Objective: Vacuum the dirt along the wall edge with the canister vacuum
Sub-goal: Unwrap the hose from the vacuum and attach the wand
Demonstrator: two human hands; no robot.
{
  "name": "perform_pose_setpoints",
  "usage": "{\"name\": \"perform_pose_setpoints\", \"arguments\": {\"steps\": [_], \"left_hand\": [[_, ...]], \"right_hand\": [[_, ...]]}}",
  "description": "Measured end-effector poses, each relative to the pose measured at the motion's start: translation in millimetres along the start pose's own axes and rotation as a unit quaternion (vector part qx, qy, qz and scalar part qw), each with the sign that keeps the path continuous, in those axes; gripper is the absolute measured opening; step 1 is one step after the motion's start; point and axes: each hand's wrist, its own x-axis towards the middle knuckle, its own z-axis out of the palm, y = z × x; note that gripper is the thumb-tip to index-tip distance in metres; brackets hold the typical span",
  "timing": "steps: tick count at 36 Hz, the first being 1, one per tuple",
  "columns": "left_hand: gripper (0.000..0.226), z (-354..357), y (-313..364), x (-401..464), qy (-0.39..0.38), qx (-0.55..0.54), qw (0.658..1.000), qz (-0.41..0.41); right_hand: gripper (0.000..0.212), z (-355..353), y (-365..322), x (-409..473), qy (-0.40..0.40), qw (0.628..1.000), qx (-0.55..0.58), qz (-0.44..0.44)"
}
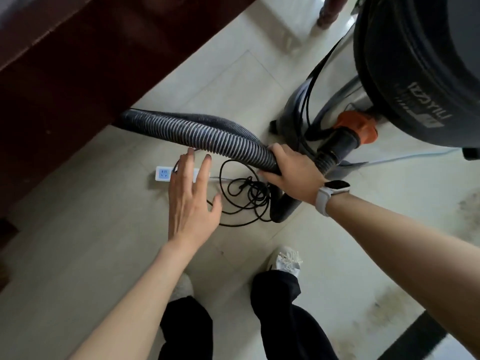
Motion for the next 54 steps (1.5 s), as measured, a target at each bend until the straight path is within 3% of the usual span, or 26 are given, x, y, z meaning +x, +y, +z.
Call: {"name": "perform_pose_setpoints", "arguments": {"steps": [7,13,18,21,23,27,30,35,40,45,50,54], "left_hand": [[0.078,11,-66,-39,-0.13,-0.006,0.991,-0.004],[0.065,44,-105,-68,-0.265,0.049,0.962,0.034],[0.058,110,-110,-43,-0.263,0.038,0.961,0.072],[0.06,160,-100,-10,-0.261,0.02,0.959,0.111],[0.059,193,-89,11,-0.267,-0.013,0.955,0.128],[0.055,254,-65,35,-0.262,-0.029,0.949,0.173],[0.055,291,-41,42,-0.296,-0.047,0.943,0.147],[0.062,332,-9,46,-0.382,0.031,0.918,0.104],[0.036,332,-12,54,-0.29,0.031,0.953,0.086],[0.029,309,-23,57,-0.203,0.025,0.966,0.158],[0.028,271,-22,65,-0.206,-0.025,0.952,0.225],[0.029,244,-24,66,-0.211,-0.015,0.946,0.245]], "right_hand": [[0.048,61,-41,-40,0.06,0.997,0.024,0.052],[0.048,57,-34,-40,0.154,0.974,0.084,0.142],[0.048,57,-16,-19,0.275,0.93,0.159,0.186],[0.04,60,-7,-2,0.355,0.9,0.187,0.17],[0.04,57,4,5,0.376,0.899,0.172,0.142],[0.036,53,20,4,0.352,0.926,0.122,0.067],[0.033,54,27,3,0.341,0.933,0.108,0.033],[0.031,50,34,2,0.336,0.933,0.125,0.013],[0.031,48,35,0,0.34,0.929,0.144,0.015],[0.035,49,34,3,0.355,0.917,0.18,0.016],[0.047,57,36,4,0.367,0.91,0.19,0.016],[0.066,59,40,-2,0.33,0.927,0.177,-0.012]]}}
